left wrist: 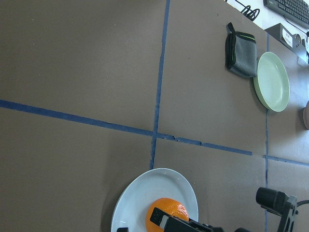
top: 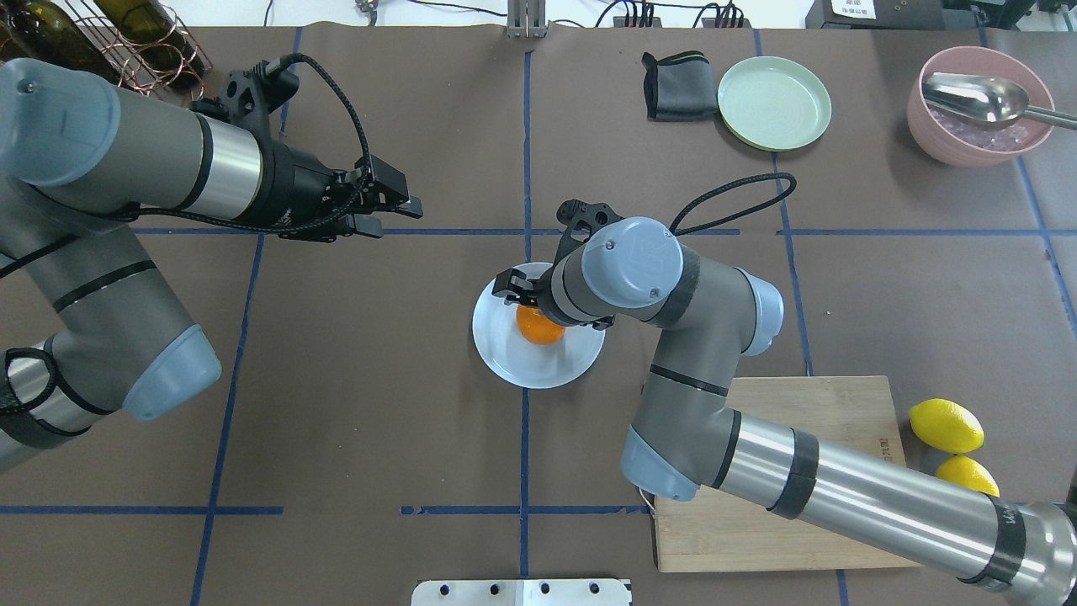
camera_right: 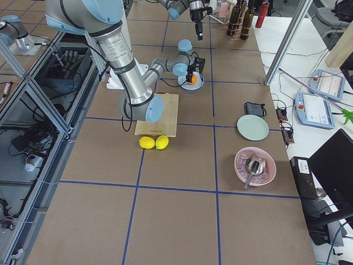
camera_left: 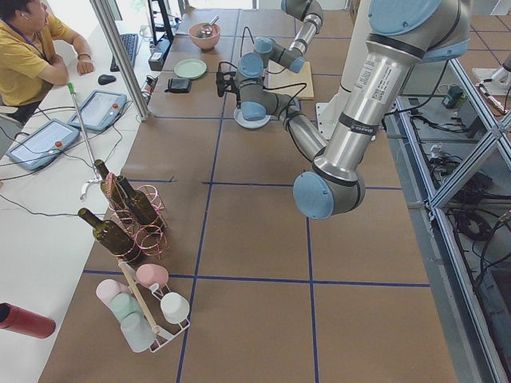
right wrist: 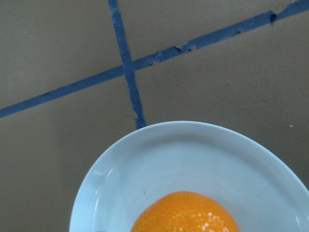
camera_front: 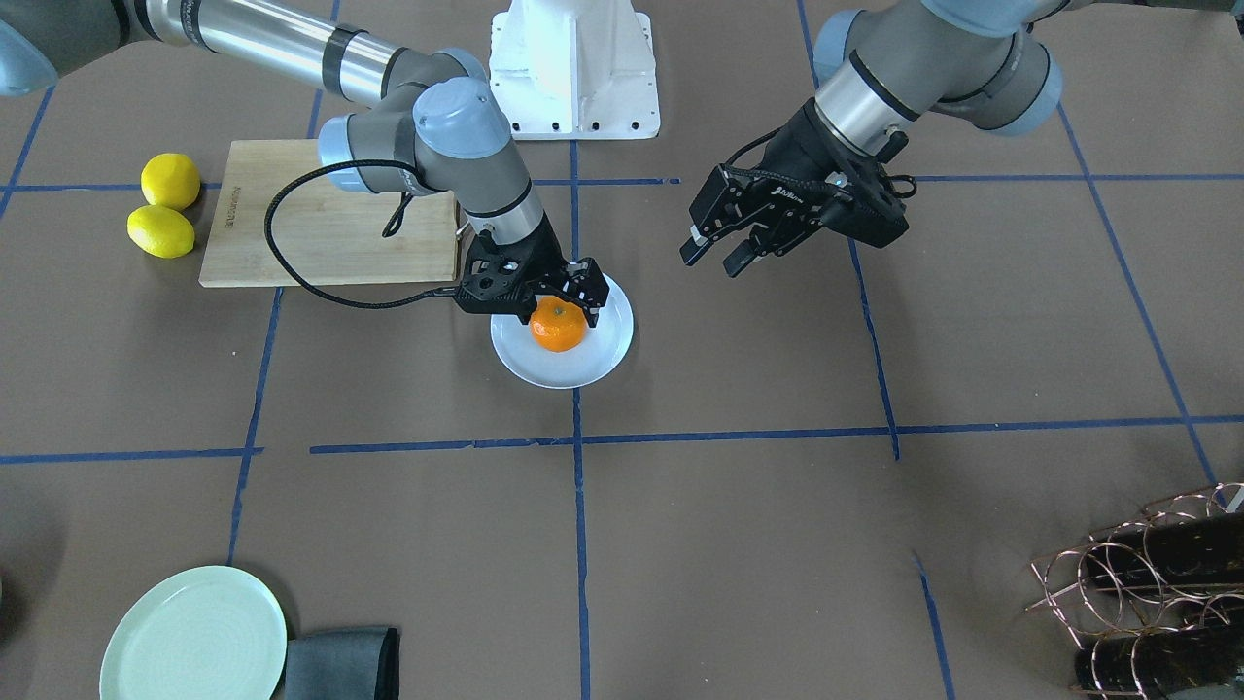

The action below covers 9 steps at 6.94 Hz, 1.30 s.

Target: Pick orange to plate

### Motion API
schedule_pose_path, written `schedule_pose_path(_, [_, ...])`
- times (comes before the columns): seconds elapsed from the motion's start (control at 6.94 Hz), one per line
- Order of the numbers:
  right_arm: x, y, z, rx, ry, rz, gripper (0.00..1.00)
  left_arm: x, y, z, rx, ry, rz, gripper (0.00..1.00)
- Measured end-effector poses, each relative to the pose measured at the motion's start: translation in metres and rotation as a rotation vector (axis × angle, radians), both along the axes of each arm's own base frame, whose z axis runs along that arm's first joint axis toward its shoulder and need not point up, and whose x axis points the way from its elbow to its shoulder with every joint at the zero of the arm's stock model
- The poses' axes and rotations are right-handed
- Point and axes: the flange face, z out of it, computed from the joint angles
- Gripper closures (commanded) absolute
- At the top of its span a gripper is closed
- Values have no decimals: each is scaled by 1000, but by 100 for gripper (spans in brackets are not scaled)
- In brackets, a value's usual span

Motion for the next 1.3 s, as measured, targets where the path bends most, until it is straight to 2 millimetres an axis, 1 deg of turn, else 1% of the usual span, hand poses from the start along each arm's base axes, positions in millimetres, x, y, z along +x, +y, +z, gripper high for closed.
schedule_pose_path(0.14, [30, 8, 3, 9, -26, 2, 0, 0, 0, 2, 0, -3, 0, 35])
schedule_pose_path(0.29, [72, 18, 13, 6, -50, -5, 0, 1, -1, 4, 1, -8, 2, 35])
schedule_pose_path(0.43, [128, 16, 29, -19, -72, -15, 0, 1, -2, 7, 0, -13, 1, 35])
schedule_pose_path(0.58, [192, -2, 48, -67, -87, -21, 0, -1, -5, 13, 0, -23, -5, 35])
schedule_pose_path(0.72, [259, -24, 76, -99, -89, -34, 0, -7, -9, 27, 28, -55, -6, 35])
schedule_pose_path(0.86, [318, -40, 111, -83, -66, -53, 0, -18, -15, 49, 100, -111, -1, 35])
schedule_pose_path(1.01, [374, -51, 155, -32, -20, -69, 0, -38, -27, 82, 187, -190, 12, 35])
schedule_pose_path(1.15, [425, -61, 201, 36, 33, -95, 0, -70, -42, 125, 273, -277, 42, 35])
schedule_pose_path(1.3, [469, -70, 244, 102, 88, -136, 0, -115, -54, 173, 347, -358, 78, 35])
